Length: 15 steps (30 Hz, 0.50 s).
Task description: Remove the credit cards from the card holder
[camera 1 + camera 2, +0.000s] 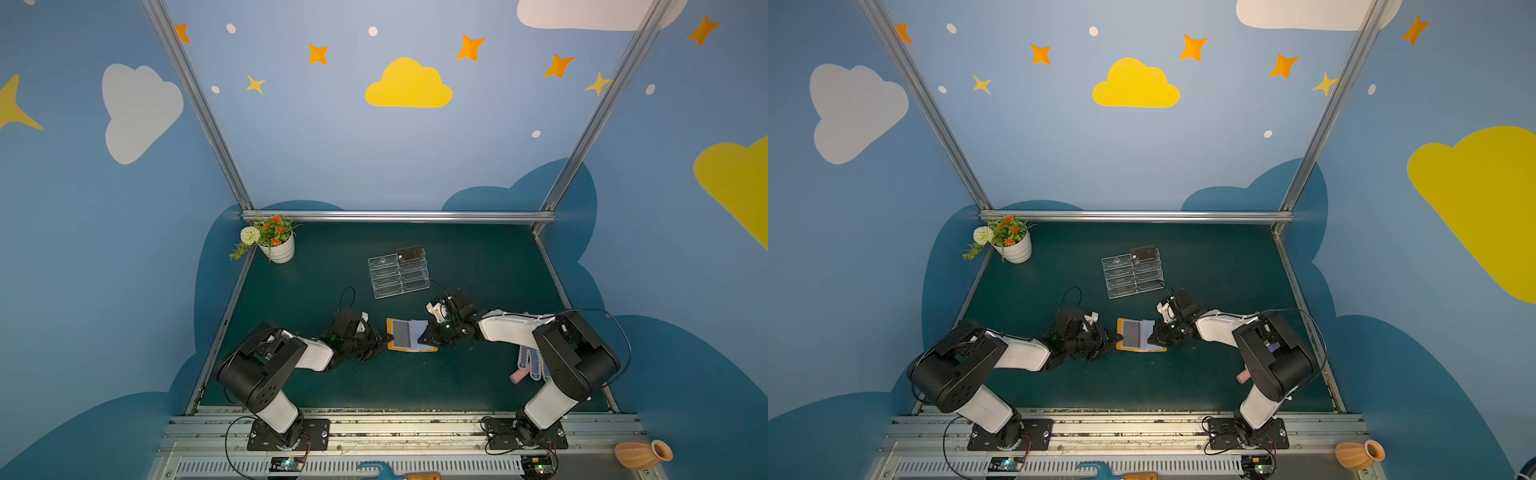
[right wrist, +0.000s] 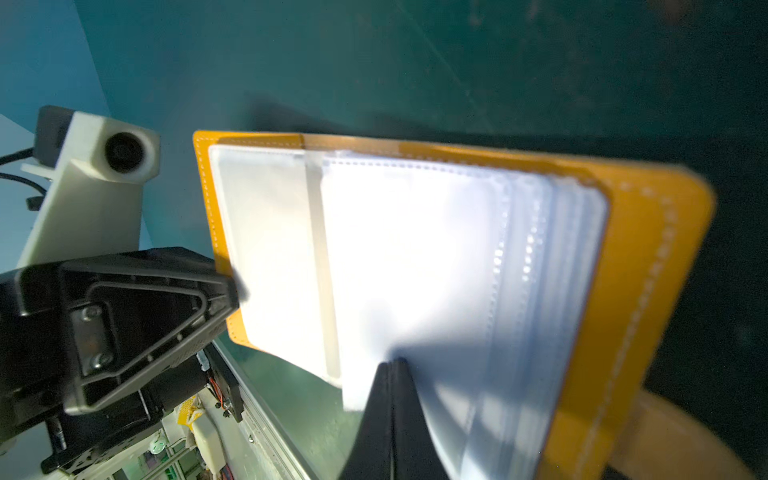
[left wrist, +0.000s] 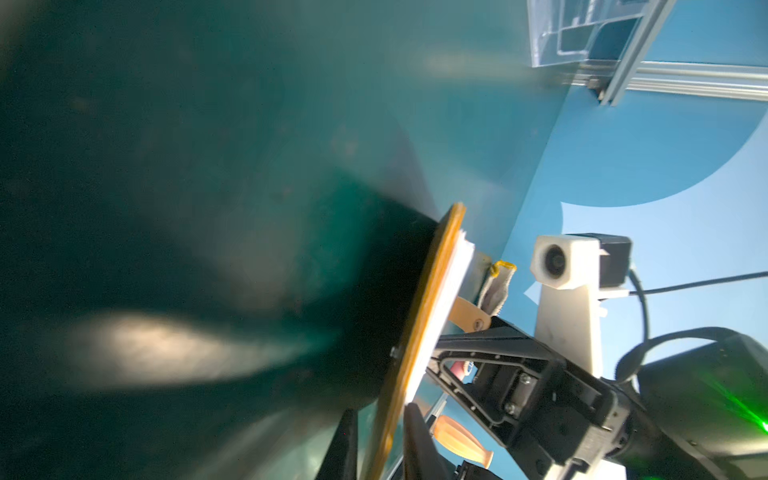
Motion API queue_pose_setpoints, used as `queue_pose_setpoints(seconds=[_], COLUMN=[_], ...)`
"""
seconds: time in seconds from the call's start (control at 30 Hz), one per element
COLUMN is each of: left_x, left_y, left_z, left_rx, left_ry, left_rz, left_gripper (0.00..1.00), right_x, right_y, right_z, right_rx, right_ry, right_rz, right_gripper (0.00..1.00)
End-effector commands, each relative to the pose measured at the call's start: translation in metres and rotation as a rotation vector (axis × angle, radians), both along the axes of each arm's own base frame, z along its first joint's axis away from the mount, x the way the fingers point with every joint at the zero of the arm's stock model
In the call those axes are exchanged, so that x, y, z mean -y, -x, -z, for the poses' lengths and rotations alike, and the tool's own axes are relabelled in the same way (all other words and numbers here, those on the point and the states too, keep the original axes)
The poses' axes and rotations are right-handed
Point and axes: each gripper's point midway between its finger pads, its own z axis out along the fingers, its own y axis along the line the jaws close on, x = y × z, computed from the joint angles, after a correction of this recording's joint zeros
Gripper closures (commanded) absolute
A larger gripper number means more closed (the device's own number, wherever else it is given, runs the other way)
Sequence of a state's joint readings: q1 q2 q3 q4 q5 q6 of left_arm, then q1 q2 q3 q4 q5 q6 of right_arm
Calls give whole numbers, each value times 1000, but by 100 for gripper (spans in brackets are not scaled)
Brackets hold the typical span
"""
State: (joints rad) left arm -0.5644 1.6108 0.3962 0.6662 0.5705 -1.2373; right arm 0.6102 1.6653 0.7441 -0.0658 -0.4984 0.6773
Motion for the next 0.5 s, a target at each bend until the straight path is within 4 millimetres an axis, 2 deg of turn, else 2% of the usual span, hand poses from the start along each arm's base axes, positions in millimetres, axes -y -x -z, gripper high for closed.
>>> queue_pose_setpoints(seconds=[0.0,0.3,0.47], left_x=[5,7,9], left_y=[-4,-6,-6], left_z=[-16,-28,-24], left_rx=[68,123,117], left_ry=[41,78,83], left_rz=[11,12,18], left_gripper=[85,82,88], right_x=[13,12,11], right_y=[9,8,8], right_z=[16,14,13], right_rx=[-41,-43,-42], right_ry=[58,52,48], right_rz=[20,19,16], right_gripper=[100,100,100])
